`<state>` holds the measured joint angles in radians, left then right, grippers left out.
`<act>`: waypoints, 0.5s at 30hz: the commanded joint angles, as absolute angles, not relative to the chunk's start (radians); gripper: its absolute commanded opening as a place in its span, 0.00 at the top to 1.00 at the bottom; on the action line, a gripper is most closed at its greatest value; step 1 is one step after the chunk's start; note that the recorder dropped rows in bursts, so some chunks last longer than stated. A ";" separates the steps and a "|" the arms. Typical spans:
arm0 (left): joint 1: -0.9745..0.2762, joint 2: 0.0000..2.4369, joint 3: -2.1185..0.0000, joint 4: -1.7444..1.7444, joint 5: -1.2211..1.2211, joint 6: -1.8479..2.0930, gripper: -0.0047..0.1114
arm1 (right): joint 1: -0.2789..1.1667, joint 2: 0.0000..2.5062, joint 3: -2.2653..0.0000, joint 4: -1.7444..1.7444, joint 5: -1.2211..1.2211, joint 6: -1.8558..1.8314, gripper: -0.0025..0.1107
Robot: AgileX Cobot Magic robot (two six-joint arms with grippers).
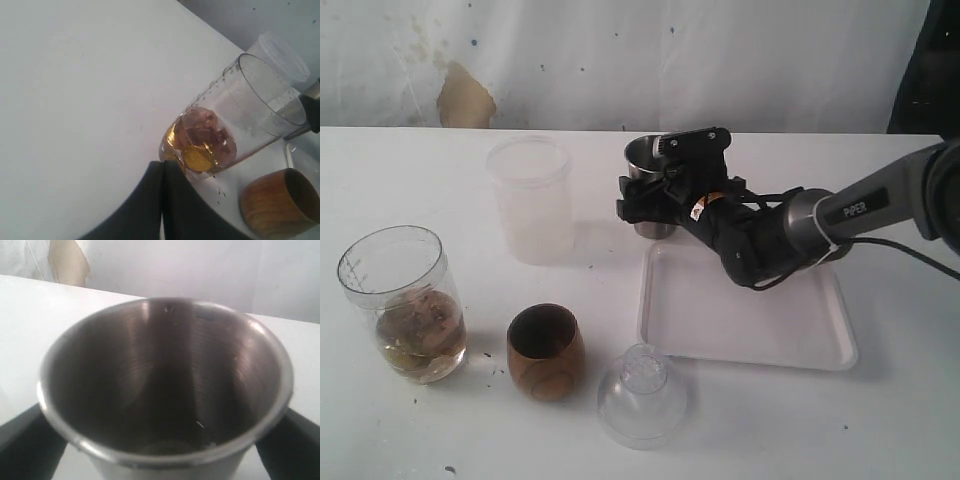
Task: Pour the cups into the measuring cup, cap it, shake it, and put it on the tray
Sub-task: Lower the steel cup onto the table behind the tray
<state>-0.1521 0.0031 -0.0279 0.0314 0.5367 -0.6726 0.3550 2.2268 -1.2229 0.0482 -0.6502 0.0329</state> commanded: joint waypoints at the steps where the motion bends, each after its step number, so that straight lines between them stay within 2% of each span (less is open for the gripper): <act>1: -0.151 0.000 -0.030 0.032 0.524 -0.672 0.96 | 0.348 2.176 -1.219 0.051 -0.553 0.044 0.20; 7: -0.151 0.000 -0.030 0.032 0.524 -0.672 0.96 | 0.348 2.110 -1.201 0.051 -0.343 0.114 0.20; 15: -0.151 0.000 -0.030 0.032 0.524 -0.672 0.96 | 0.348 1.981 -1.087 0.048 -0.244 0.114 0.20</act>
